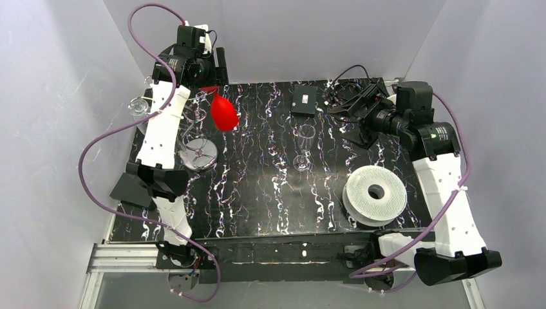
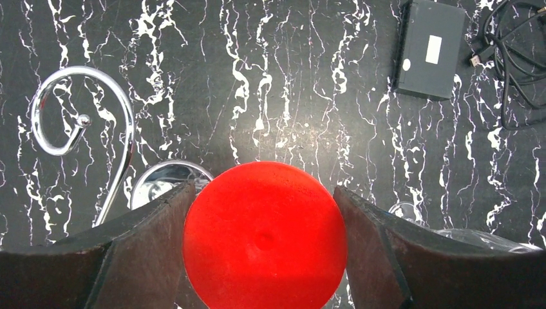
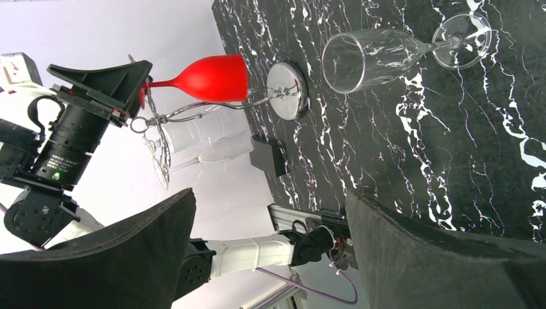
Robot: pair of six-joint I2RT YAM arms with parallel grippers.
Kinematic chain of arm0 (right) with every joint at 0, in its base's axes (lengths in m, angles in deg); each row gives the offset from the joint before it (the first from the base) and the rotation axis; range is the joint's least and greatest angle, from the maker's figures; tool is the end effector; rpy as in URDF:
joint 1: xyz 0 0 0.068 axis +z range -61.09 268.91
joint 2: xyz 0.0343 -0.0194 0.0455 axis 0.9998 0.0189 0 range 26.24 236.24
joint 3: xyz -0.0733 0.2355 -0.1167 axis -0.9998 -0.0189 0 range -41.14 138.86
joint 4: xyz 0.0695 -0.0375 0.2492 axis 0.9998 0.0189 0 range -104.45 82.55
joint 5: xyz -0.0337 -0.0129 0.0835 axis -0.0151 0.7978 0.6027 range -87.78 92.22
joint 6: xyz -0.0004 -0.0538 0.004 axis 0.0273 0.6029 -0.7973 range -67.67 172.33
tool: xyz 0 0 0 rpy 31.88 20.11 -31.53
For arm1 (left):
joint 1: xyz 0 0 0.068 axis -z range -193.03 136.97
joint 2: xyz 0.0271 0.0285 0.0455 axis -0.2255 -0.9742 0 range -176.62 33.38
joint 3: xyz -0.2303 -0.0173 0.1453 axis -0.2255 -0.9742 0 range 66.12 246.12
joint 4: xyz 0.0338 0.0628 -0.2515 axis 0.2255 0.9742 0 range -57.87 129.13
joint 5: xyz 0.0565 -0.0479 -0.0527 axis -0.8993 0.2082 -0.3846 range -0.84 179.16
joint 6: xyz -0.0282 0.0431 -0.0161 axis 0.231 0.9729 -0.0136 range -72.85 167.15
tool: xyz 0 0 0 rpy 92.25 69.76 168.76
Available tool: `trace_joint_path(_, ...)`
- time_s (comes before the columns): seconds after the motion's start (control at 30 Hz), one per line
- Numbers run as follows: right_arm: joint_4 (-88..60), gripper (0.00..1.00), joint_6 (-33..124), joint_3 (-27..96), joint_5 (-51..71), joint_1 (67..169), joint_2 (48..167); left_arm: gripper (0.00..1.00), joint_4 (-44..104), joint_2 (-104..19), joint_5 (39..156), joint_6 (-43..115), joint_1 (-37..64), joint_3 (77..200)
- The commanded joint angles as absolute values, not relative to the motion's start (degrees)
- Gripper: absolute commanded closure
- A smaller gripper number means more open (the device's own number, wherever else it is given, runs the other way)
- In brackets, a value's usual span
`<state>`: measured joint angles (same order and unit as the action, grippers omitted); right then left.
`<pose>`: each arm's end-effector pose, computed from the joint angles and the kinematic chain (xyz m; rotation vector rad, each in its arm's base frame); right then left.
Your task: Take the wine glass off the wine glass rack
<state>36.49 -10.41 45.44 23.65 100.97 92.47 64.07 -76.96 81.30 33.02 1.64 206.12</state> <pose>0.2073 0.0575 0.4421 0.7529 2.1641 1.1319 0.3922 -0.0977 0.5301 -0.0989 1.6145 -0.2783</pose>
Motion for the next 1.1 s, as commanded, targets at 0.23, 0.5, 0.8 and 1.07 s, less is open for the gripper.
trace_joint_path(0.23,35.7,0.07,-10.3,46.6,24.4,100.8,88.9,0.38,64.5,-68.5,84.3,33.6,1.3,202.0)
trace_joint_path(0.5,35.9,0.07,-10.8,45.6,24.1,100.8,87.2,0.38,64.6,-65.8,85.3,34.0,1.2,199.5)
trace_joint_path(0.8,36.2,0.07,-11.4,44.5,23.5,100.8,85.3,0.39,65.2,-64.5,81.3,36.6,1.2,197.8)
trace_joint_path(1.07,36.8,0.07,-11.4,44.4,23.1,100.8,84.9,0.38,66.8,-67.1,79.0,38.0,0.8,201.3)
